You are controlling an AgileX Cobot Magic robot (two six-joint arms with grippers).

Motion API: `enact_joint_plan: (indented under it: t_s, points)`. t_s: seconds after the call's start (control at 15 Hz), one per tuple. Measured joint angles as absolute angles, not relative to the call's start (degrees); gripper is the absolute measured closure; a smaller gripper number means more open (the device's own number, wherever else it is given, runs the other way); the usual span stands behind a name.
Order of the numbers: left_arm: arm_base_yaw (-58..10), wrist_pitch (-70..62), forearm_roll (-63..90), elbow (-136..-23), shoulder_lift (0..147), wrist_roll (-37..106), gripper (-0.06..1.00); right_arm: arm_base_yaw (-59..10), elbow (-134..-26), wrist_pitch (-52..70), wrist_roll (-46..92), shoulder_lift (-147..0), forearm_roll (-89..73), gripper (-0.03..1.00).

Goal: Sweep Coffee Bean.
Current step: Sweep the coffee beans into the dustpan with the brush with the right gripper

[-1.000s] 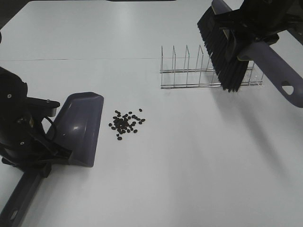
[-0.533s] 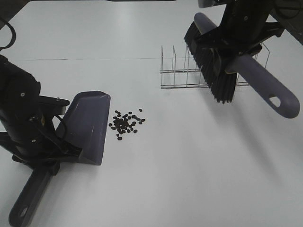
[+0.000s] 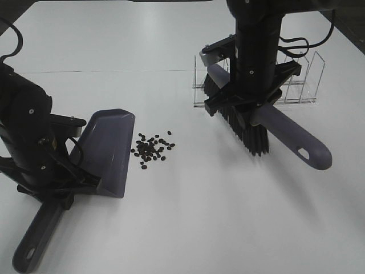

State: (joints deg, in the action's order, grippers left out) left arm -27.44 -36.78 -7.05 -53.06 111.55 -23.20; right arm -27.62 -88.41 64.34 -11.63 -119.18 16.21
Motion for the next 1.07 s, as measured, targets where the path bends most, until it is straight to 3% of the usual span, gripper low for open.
enact_joint_plan:
  t_s: [1.07]
  points:
    - [-27.44, -36.55, -7.05, -53.11, 111.61, -22.06, 0.62, -32.37, -90.64, 64.17, -14.9, -127.02, 13.87, 0.64]
